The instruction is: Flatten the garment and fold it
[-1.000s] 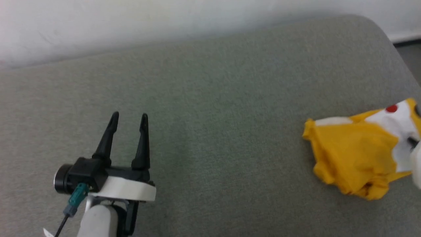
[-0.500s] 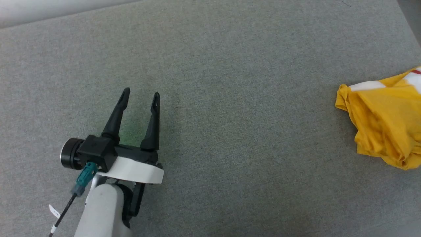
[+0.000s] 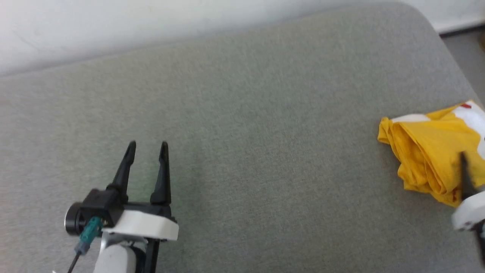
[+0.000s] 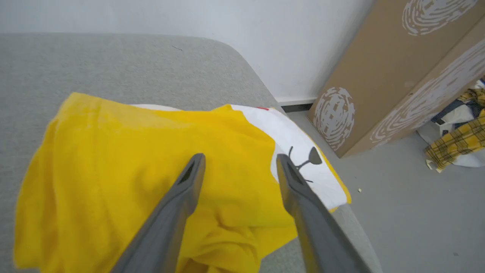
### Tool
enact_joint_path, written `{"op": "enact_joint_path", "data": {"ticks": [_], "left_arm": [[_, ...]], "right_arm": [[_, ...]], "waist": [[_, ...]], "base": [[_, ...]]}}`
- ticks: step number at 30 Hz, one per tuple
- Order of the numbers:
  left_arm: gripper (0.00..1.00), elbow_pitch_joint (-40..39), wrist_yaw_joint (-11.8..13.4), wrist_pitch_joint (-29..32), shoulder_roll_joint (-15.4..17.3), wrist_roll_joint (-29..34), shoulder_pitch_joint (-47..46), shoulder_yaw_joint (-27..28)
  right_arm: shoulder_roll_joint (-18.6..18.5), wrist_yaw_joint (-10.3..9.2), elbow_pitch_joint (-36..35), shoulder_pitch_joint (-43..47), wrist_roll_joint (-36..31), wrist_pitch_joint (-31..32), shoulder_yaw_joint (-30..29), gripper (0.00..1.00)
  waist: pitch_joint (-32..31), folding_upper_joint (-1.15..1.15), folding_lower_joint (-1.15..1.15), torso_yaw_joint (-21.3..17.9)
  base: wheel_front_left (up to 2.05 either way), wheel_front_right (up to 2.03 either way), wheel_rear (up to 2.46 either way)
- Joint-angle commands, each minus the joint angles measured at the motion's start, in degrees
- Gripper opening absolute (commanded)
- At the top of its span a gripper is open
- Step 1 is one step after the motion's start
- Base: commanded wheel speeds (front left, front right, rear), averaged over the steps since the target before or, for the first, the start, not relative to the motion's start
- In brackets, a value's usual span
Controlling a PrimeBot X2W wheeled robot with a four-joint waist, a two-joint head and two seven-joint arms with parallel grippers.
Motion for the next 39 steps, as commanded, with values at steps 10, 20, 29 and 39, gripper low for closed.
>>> {"op": "enact_joint_path", "data": {"ticks": [10, 20, 29, 39], "left_arm": [[1.00, 0.4, 1.8, -0.3, -0.6, -0.4, 4.7, 1.7], [1.00, 2.2, 2.9, -0.3, 2.2, 1.2, 7.3, 5.2], [1.00, 3.7, 2.5, -0.3, 3.5, 1.1, 10.1, 5.9], [1.00, 4.9, 2.2, -0.3, 3.0, 0.4, 11.4, 4.9]], "right_arm": [[11.5, -0.11, -19.3, 9.1, 1.4, 3.4, 4.8, 1.00], [14.8, -0.11, -30.7, 13.3, 0.9, 6.3, 9.2, 1.00], [15.7, -0.11, -36.2, 19.6, 0.1, 8.7, 10.7, 1.00], [16.1, -0.11, -37.3, 21.3, -0.1, 9.6, 10.8, 1.00]], "waist": [[-8.7, 0.00, 0.01, 9.4], [-10.6, 0.00, 0.01, 12.8], [-12.9, 0.00, 0.01, 12.4], [-13.9, 0.00, 0.01, 12.4]], "base": [[0.00, 0.00, 0.00], [0.00, 0.00, 0.00], [0.00, 0.00, 0.00], [0.00, 0.00, 0.00]]}}
